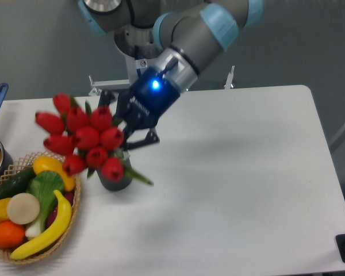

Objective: Insert the flowers into the vase
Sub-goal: 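Carry the red tulip bunch in the gripper over the grey vase, then lower the tulip stems down into the grey vase opening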

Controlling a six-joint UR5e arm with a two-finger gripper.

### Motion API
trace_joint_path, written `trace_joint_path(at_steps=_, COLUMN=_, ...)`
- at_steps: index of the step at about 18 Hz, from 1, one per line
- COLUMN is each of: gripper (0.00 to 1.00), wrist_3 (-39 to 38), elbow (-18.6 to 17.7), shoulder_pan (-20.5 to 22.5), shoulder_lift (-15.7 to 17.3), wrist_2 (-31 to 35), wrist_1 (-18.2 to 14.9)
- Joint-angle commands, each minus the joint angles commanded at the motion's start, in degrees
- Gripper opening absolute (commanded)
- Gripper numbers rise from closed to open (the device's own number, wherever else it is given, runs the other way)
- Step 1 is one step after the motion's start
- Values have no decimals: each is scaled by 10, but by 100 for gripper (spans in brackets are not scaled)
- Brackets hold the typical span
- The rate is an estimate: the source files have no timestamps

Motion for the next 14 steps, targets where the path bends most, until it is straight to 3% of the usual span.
trace_joint_path(at_steps=14, gripper=0, wrist_3=101, elbow=-84, shoulder_pan=-6, shoulder_lift=19, wrist_2=-41, wrist_1=0)
